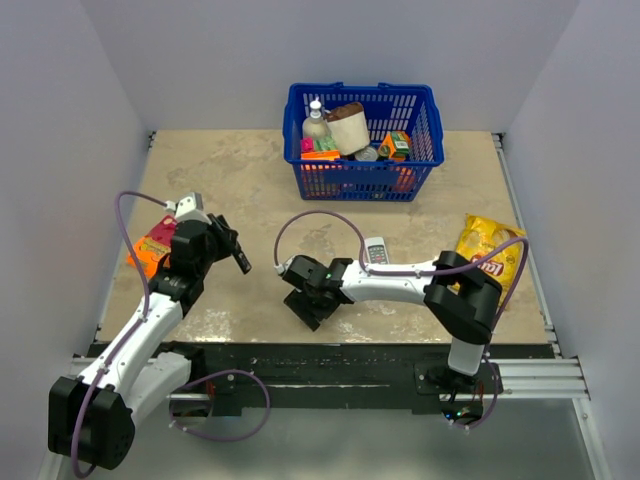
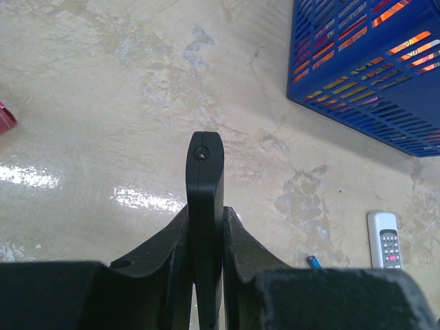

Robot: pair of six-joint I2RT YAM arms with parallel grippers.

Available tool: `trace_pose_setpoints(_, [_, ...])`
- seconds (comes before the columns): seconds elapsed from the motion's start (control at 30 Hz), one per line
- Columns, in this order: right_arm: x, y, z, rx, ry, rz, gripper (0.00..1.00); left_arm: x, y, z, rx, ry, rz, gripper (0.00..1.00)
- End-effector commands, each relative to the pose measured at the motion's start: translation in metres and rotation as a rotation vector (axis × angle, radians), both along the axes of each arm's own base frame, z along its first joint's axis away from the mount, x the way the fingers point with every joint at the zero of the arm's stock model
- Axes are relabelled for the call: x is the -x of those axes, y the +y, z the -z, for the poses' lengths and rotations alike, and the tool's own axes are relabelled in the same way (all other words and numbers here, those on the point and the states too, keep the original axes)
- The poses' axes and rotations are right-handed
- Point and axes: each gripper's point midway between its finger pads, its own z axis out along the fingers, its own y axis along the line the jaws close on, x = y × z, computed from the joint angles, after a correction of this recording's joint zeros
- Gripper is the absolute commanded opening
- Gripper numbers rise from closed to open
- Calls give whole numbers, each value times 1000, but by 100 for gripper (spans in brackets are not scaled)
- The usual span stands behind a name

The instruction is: Load the batteries into the remote control

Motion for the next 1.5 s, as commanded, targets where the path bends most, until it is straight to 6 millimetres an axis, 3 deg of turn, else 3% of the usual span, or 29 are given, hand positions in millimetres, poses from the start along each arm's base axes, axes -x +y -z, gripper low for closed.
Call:
trace_pose_setpoints(0.0, [-3,11,-1,-6,-26,-184,75,-8,-4,-18,27,-63,16,0])
trace_pose_setpoints(0.5, [-2,16,14,30,-3,-364,67,-10,-13,-24,59,-91,55,0])
trace_pose_setpoints(0.73, [3,11,18,55,23,-384,50,-9,-18,-22,77,-83,73,0])
trace_pose_setpoints(0.87, [3,10,11,40,15,-375,37,-9,-23,-22,96,-91,95,0])
trace_pose_setpoints(1.1, [4,16,-10,-34,-4,-335,30,-7,-46,-19,184,-131,200,0])
trace_pose_setpoints(1.47, [-14,18,-34,-149,-54,-221,14,1,-53,-2,294,-186,211,0])
